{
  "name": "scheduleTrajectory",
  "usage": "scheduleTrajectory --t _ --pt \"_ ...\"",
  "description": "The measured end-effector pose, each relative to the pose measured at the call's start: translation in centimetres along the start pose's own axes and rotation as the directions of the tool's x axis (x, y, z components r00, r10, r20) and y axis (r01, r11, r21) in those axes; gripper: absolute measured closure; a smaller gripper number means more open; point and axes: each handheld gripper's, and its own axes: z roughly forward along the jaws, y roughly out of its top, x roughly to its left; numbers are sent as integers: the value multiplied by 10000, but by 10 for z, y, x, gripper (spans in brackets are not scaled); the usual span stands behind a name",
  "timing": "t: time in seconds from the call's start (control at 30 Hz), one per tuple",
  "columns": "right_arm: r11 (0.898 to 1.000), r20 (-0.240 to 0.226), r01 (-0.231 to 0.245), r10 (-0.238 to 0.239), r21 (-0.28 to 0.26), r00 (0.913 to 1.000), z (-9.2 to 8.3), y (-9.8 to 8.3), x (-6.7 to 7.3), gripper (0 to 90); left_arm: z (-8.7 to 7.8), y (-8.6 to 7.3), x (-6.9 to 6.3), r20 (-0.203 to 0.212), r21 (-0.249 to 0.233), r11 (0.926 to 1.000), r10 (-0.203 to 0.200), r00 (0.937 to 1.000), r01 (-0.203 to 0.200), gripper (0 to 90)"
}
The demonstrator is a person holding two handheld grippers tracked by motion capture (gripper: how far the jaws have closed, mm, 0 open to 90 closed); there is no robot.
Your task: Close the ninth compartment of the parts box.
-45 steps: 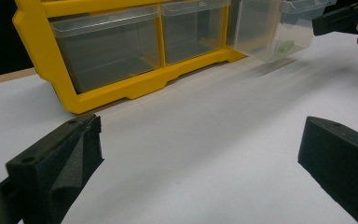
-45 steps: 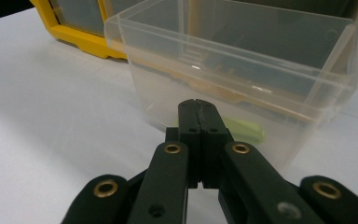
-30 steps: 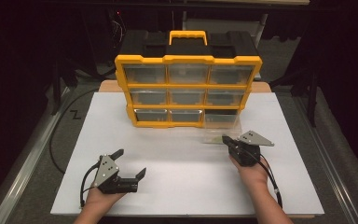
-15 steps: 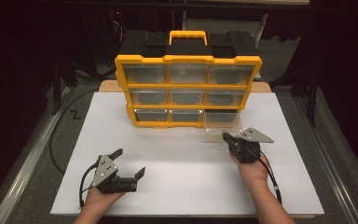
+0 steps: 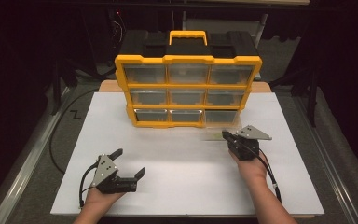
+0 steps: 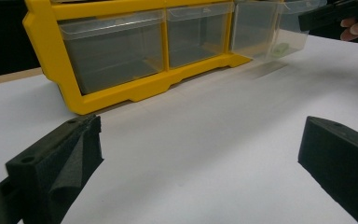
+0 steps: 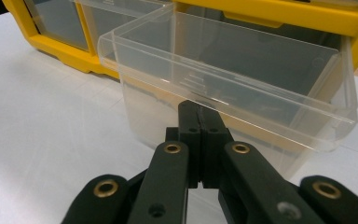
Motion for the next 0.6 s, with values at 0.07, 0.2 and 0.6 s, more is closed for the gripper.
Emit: scheduleTrajectory --t 0.07,0.2,0.6 --pt "10000 24 1 -1 -12 10000 1 0 0 900 0 0 0 9 4 10000 8 10000 -8 3" --pt "10000 61 27 -26 -24 10000 4 1 -1 900 0 0 0 36 24 10000 32 10000 -32 3" --pt "10000 241 74 -74 20 9997 13 5 -3 900 -1 0 0 51 20 10000 21 10000 -21 3"
